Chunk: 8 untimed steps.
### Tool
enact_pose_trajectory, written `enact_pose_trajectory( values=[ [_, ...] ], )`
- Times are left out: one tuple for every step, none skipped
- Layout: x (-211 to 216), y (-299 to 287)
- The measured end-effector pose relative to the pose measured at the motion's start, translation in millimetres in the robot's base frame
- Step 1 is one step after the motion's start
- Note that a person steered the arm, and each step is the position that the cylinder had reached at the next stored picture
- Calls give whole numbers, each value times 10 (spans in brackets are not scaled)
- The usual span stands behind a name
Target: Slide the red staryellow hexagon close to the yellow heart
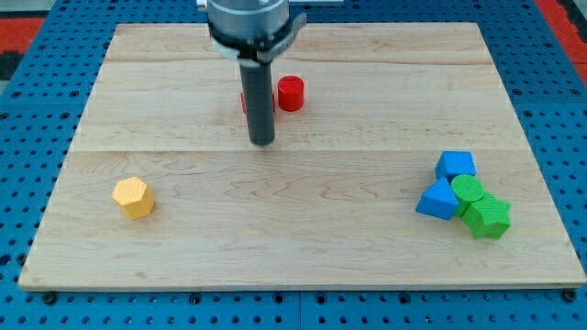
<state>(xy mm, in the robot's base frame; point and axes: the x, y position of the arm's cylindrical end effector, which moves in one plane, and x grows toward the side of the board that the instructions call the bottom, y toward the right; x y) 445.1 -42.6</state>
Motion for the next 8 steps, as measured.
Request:
enact_pose_trajectory(
  values=[
    [904,-195],
    [1127,-1132],
    [846,-1683],
    [389,-1736],
    [-103,-1705],
    [-336,-1256],
    [-611,-925],
    [-671,-1274]
  ],
)
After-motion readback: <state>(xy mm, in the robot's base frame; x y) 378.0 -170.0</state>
